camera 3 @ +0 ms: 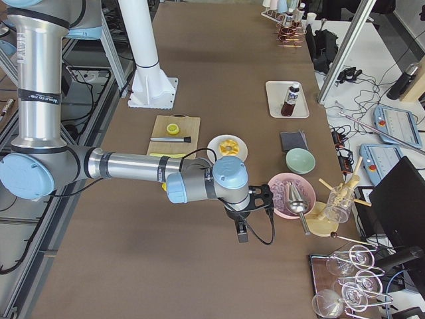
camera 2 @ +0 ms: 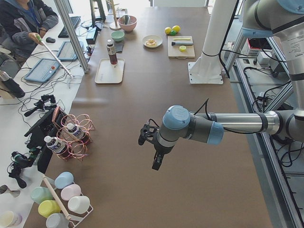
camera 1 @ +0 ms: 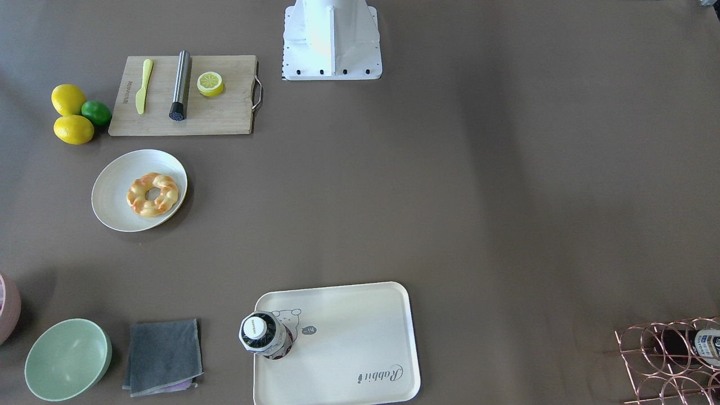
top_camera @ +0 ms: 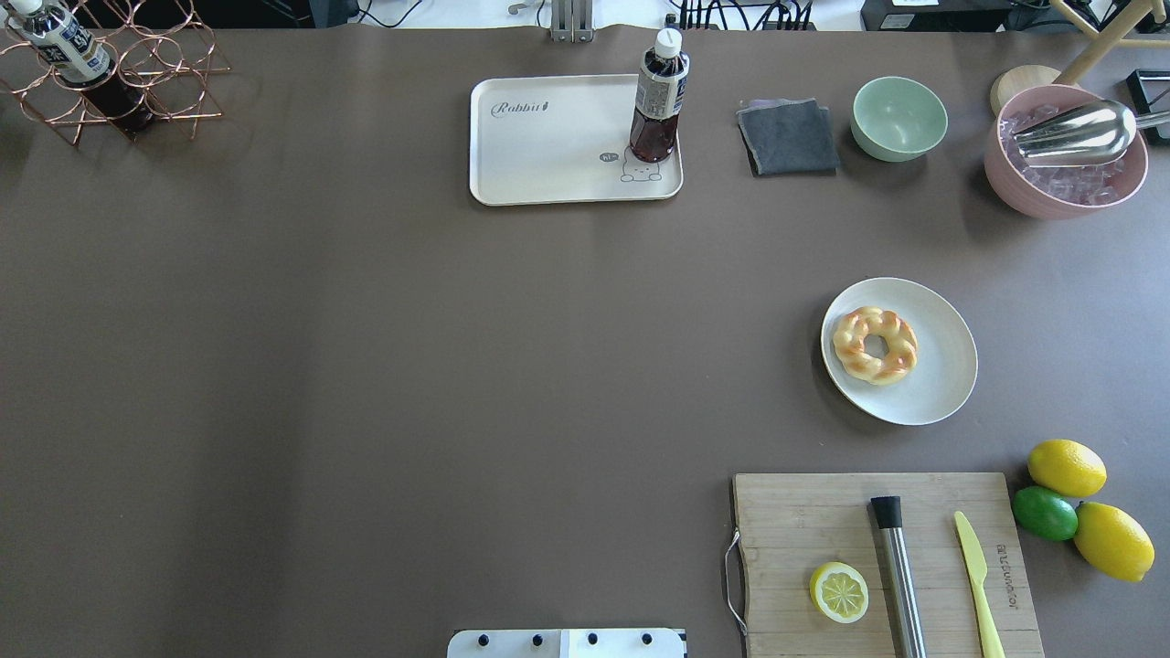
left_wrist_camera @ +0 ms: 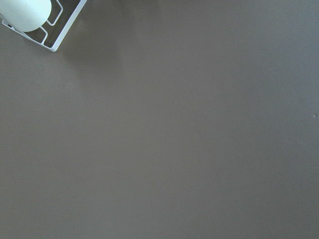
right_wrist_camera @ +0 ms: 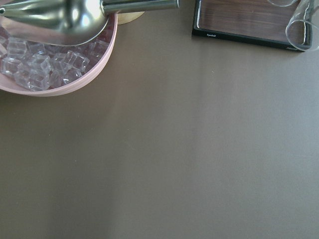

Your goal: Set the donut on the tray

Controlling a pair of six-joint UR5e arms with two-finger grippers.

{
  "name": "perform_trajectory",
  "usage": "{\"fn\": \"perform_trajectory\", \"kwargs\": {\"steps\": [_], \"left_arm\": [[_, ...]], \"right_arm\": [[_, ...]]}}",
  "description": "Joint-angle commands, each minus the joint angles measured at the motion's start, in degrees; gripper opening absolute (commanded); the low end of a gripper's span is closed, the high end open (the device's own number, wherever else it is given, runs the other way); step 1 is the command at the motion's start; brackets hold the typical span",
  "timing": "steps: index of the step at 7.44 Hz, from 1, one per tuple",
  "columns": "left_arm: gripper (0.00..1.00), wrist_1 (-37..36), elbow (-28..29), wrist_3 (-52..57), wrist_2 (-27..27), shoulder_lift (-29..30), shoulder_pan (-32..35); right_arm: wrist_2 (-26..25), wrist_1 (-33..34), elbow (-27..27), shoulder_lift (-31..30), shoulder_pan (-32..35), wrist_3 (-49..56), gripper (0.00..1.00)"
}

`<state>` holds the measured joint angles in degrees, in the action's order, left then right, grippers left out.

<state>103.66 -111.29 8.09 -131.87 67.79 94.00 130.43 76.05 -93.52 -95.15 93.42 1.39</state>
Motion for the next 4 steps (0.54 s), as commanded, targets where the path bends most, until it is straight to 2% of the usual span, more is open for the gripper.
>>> {"fn": "perform_trajectory", "kwargs": {"steps": [1, 4], "left_arm": [[0.98, 1.0, -0.1, 0.1, 1.5, 0.0, 0.0], [0.98, 1.0, 0.0, 0.1, 1.6, -0.1, 0.0]], "right_arm": [[0.2, -0.2, 0.1, -0.1, 0.0, -0.2, 1.00], [0.0, -1.3, 1.0, 0.6, -0.3, 0.4, 1.00]]}}
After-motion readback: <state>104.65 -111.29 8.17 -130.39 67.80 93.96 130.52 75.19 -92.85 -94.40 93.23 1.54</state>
